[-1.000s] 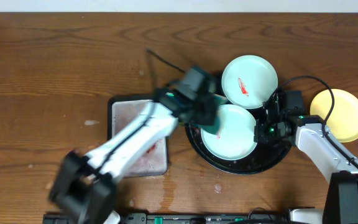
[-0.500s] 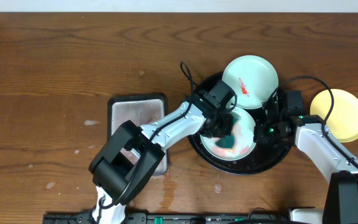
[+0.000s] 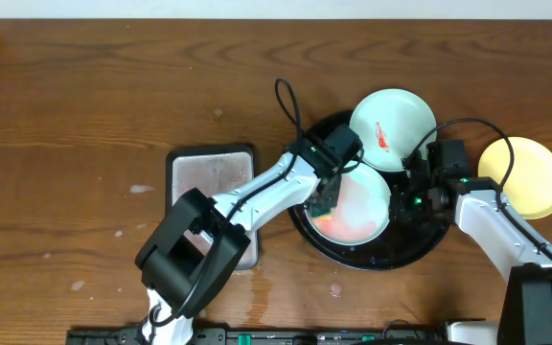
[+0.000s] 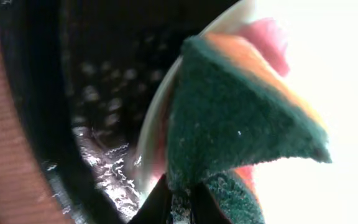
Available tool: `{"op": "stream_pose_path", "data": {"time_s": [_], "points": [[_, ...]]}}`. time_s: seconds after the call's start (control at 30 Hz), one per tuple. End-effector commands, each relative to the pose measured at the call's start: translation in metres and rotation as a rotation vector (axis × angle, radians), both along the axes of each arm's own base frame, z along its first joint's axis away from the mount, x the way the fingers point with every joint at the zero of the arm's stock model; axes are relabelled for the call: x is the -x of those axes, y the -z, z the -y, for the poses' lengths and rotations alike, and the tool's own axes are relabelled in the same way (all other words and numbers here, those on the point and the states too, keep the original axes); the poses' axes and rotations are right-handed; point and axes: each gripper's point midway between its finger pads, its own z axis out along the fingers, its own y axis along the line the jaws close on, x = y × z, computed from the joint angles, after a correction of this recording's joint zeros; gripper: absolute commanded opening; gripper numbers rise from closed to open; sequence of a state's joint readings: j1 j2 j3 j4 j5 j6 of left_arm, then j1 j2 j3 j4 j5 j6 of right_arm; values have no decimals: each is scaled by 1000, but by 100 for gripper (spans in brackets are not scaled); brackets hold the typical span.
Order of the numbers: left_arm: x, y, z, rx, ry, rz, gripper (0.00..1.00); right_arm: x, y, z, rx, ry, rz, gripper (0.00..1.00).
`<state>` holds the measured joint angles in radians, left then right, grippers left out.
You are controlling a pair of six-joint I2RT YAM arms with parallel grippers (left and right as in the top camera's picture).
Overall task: Clean dirty plates on tray and stack at the side
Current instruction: 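Scrub the pale green plate with the sponge while right gripper holds it, then return the sponge to the soapy tray with the left gripper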
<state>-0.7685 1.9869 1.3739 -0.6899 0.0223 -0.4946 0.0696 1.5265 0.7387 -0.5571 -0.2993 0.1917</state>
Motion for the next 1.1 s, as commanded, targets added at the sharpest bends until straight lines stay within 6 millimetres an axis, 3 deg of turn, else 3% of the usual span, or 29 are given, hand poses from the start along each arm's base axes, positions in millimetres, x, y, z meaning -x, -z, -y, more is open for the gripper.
{"op": "stream_pose_path", "data": {"time_s": [0.0, 0.1, 0.33, 0.53, 0.67, 0.87, 0.97, 1.07], "points": [[11, 25, 27, 166, 16, -133, 8, -8, -7, 7, 43, -10, 40, 1], [30, 23, 72, 375, 65, -249, 8, -8, -7, 7, 42, -10, 39, 1], [62, 17, 106, 458, 198, -297, 8, -8, -7, 7, 42, -10, 39, 1], [85, 17, 116, 457, 299, -309, 7, -7, -6, 7, 42, -10, 35, 1], [76, 24, 102, 388, 263, -286, 8, -6, -6, 7, 43, -10, 33, 1], [37, 39, 40, 149, 59, -211, 8, -6, -6, 7, 43, -10, 31, 1], [16, 27, 7, 15, -7, -145, 8, -6, -6, 7, 43, -10, 31, 1], [0, 4, -9, -58, -31, -64, 7, -6, -6, 7, 43, -10, 31, 1]]}}
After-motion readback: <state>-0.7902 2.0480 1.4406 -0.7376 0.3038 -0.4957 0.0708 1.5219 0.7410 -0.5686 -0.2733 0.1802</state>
